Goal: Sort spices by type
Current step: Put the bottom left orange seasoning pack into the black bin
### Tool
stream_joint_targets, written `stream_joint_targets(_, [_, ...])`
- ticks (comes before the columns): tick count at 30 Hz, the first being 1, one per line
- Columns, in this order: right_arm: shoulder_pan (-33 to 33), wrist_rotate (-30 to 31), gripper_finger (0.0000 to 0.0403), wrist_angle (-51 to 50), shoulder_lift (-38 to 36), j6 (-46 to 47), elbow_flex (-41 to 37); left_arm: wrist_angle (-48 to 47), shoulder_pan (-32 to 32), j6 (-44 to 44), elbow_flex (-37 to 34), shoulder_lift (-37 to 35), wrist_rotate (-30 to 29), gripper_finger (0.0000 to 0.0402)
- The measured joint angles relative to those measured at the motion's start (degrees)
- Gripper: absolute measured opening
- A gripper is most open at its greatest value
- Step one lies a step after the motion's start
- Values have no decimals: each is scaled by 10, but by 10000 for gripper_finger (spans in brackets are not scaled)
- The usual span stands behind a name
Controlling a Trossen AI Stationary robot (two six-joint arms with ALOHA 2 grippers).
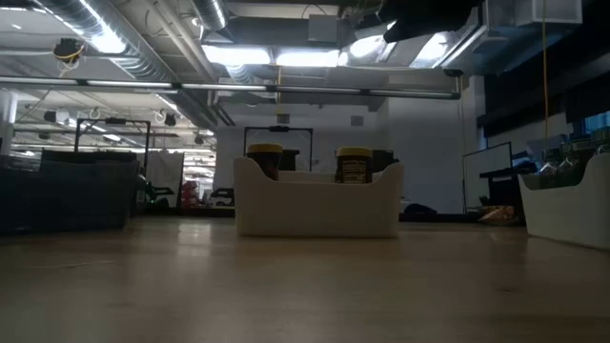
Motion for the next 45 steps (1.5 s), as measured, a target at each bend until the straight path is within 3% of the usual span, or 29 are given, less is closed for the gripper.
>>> stream_joint_targets(8, [0,0,299,0,0,0,0,61,0,13,-43,0,22,196])
stream_joint_targets(24, [0,1,299,0,0,-7,0,64,2,73,-58,0,45,7])
stream_joint_targets(32, [0,2,299,0,0,-10,0,58,47,123,-29,0,45,3])
stream_joint_targets(45, [0,2,299,3,0,-13,0,-65,177,153,152,0,44,1])
